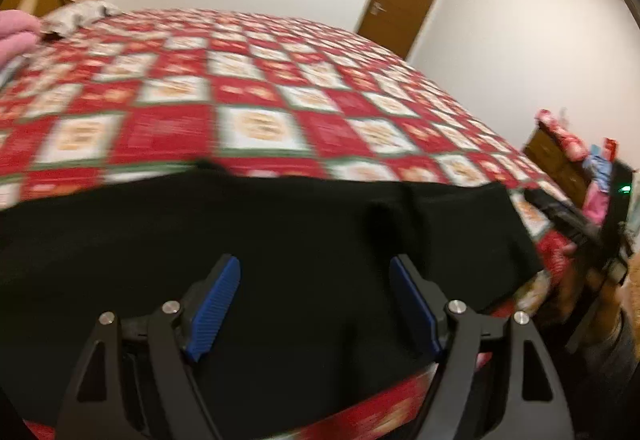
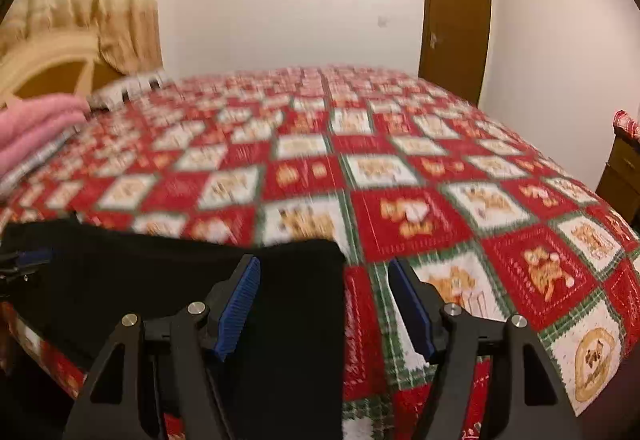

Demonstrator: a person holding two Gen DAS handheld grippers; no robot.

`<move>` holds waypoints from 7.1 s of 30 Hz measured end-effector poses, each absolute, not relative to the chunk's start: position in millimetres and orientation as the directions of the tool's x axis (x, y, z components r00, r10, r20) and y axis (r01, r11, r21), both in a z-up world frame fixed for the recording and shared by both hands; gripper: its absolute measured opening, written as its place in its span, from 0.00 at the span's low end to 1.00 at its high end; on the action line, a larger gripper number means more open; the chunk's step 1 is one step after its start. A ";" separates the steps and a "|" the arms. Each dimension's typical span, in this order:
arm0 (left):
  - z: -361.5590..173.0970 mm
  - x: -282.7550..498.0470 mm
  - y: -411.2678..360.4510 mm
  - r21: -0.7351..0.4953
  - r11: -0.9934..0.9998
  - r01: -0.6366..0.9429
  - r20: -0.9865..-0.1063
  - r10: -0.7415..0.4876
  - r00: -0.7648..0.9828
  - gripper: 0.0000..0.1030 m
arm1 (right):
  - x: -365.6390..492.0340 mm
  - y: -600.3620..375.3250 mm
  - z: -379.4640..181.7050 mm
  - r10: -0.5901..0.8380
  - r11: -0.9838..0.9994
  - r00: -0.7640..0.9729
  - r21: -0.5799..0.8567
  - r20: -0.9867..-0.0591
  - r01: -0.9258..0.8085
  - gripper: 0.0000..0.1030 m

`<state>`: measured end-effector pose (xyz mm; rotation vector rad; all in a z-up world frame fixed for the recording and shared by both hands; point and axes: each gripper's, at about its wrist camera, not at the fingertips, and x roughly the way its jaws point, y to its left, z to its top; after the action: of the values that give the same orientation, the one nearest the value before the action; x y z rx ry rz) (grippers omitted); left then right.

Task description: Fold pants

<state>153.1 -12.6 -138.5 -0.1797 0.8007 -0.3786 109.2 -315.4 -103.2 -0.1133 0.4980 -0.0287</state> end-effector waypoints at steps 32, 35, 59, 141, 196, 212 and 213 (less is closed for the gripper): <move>-185.4 103.2 218.2 -0.473 0.868 -0.149 -0.624 -0.211 0.753 0.56 | 74.3 -226.4 -124.9 0.079 0.917 0.915 -0.331 -0.395 -0.222 0.66; -185.8 97.7 229.6 -0.517 0.842 -0.156 -0.613 -0.237 0.753 0.36 | 75.7 -227.1 -125.4 0.077 0.919 0.914 -0.327 -0.399 -0.220 0.66; -188.5 96.5 229.2 -0.518 0.845 -0.136 -0.604 -0.248 0.758 0.22 | 74.1 -221.8 -126.8 0.058 0.912 0.916 -0.352 -0.397 -0.210 0.66; -88.4 136.3 -134.3 -0.371 0.724 0.582 -0.516 -0.682 0.519 0.76 | 99.8 -355.2 -78.5 0.156 0.972 0.834 0.234 -0.530 -0.033 0.66; -152.0 155.3 -85.4 -0.322 0.869 0.376 -0.610 -0.494 0.619 0.97 | 121.5 -270.0 -84.6 0.101 0.983 0.783 -0.058 -0.614 -0.172 0.46; -152.7 154.2 -88.1 -0.299 0.872 0.388 -0.618 -0.487 0.617 1.00 | 130.0 -289.1 -110.4 0.050 0.996 0.750 -0.025 -0.660 -0.089 0.46; -152.8 154.3 -87.5 -0.303 0.871 0.388 -0.618 -0.489 0.616 1.00 | 123.3 -285.2 -107.7 0.055 0.994 0.758 -0.034 -0.650 -0.101 0.46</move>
<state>154.3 -87.5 -152.8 -0.1442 0.7535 -0.5066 123.3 -285.2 -107.7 -0.0683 0.7063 0.0851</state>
